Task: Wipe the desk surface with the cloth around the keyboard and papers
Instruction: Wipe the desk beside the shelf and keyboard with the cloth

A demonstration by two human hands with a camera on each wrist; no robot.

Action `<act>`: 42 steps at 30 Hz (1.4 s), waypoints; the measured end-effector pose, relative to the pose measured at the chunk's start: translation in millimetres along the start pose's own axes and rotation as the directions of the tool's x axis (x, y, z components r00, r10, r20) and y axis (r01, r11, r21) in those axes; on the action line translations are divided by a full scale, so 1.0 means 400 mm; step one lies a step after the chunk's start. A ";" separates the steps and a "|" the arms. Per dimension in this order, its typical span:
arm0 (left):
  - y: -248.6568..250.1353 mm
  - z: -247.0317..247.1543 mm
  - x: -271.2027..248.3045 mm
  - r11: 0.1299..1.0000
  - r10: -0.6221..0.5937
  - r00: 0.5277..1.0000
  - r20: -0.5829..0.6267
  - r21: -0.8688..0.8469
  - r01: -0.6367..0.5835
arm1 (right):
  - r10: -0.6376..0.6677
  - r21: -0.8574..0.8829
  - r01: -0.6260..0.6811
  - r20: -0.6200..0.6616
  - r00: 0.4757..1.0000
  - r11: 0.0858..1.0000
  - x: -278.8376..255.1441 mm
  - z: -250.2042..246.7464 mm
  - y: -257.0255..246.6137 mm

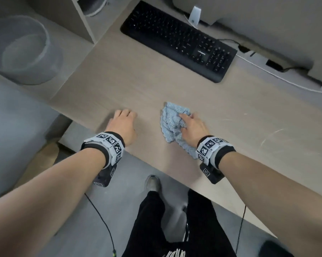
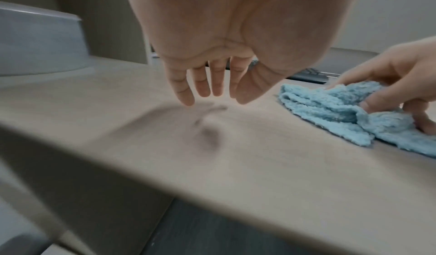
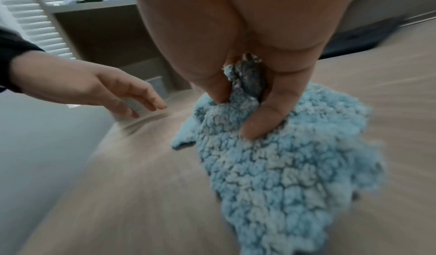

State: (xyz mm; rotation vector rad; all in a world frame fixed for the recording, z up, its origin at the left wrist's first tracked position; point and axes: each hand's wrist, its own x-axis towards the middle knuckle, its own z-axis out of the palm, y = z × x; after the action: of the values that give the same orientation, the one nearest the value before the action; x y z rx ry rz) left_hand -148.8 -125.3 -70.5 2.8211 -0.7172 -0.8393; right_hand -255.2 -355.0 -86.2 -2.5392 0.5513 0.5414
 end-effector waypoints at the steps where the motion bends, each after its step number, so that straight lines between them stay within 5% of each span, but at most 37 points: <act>1: 0.028 -0.008 0.023 0.999 0.037 0.999 0.016 0.021 -0.038 | 0.064 0.009 -0.064 -0.023 0.998 0.998 -0.005 -0.017 0.041; 9: 0.253 -0.030 0.161 0.979 0.146 0.987 0.069 0.136 -0.154 | 0.518 0.131 -0.501 -0.175 0.837 0.855 0.005 -0.186 0.394; 12: 0.318 -0.025 0.207 0.968 0.189 0.980 0.069 0.155 -0.198 | 0.477 0.077 -0.472 -0.222 0.850 0.878 0.035 -0.190 0.406; 16: 0.422 -0.020 0.276 0.951 0.251 0.966 0.059 0.169 -0.258 | 0.153 -0.068 -0.166 -0.165 0.974 0.984 0.015 -0.134 0.366; 18: 0.456 -0.021 0.298 0.949 0.258 0.965 0.050 0.172 -0.263 | 0.082 -0.102 -0.094 -0.118 0.990 0.990 0.004 -0.132 0.393; 25: 0.492 -0.029 0.349 0.943 0.226 0.969 0.104 0.227 -0.245 | 0.422 0.015 -0.429 -0.216 0.880 0.903 0.078 -0.294 0.580; 28: 0.480 -0.029 0.351 0.932 0.244 0.963 0.112 0.246 -0.265 | 0.308 -0.045 -0.316 -0.126 0.943 0.948 0.129 -0.292 0.482; 30: 0.472 -0.033 0.354 0.926 0.253 0.959 0.125 0.256 -0.277 | 0.122 -0.110 -0.127 -0.052 0.991 0.986 0.131 -0.241 0.376; 34: 0.463 -0.049 0.361 0.918 0.280 0.947 0.161 0.244 -0.313 | -0.156 -0.141 0.168 0.091 0.984 0.976 0.070 -0.153 0.283; 38: 0.459 -0.047 0.362 0.916 0.285 0.946 0.154 0.248 -0.316 | 0.100 -0.015 -0.101 -0.055 0.993 0.995 0.083 -0.211 0.427; 42: 0.443 -0.046 0.364 0.900 0.320 0.936 0.148 0.260 -0.349 | 0.405 0.112 -0.390 -0.169 0.899 0.914 0.105 -0.262 0.442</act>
State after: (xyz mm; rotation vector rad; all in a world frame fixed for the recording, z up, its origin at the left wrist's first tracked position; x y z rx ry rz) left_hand -104.2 -350.7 -84.5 2.7721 -1.3953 -0.8817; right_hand -274.6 -564.0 -86.6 -2.4246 1.1567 0.4075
